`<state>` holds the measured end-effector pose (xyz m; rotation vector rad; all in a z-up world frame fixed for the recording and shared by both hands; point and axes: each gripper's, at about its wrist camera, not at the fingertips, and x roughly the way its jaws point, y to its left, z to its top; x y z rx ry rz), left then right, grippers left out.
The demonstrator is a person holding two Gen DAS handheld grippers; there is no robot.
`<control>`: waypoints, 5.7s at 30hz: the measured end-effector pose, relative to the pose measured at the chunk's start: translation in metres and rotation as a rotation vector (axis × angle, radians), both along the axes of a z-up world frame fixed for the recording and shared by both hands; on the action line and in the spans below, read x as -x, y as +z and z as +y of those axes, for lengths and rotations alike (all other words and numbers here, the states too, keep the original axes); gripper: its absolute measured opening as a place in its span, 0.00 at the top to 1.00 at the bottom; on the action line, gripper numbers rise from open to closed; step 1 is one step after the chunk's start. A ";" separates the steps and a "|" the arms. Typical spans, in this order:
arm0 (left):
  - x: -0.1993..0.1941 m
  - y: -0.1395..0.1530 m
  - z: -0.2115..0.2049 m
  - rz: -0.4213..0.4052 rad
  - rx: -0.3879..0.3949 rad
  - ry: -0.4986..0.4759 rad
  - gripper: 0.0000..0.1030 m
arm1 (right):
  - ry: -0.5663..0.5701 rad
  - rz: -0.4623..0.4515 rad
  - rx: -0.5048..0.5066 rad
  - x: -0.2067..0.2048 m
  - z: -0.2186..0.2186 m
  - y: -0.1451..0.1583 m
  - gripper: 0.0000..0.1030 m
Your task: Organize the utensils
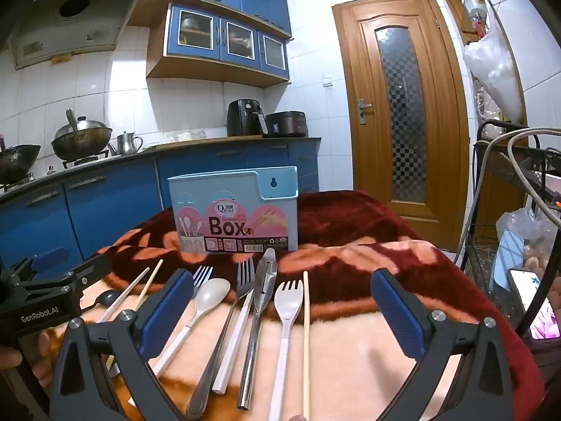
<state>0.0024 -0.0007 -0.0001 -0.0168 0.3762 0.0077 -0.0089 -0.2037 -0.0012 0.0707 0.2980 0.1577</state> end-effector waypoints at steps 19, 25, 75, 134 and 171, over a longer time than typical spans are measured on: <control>0.002 0.000 0.000 -0.019 0.004 0.004 0.01 | 0.000 -0.001 -0.003 0.000 -0.001 0.000 0.00; 0.002 0.000 0.001 -0.019 0.007 0.001 0.01 | 0.002 -0.002 -0.004 0.000 -0.001 0.000 0.00; 0.003 0.001 -0.001 -0.024 0.006 0.003 0.01 | 0.001 0.002 -0.010 -0.001 -0.002 0.000 0.00; -0.063 0.001 0.035 0.706 -0.153 -0.145 0.30 | 0.167 0.852 0.279 -0.097 -0.013 0.006 0.54; -0.066 -0.004 0.038 0.596 0.043 -0.208 0.97 | 0.185 0.729 -0.119 -0.123 -0.074 -0.005 0.94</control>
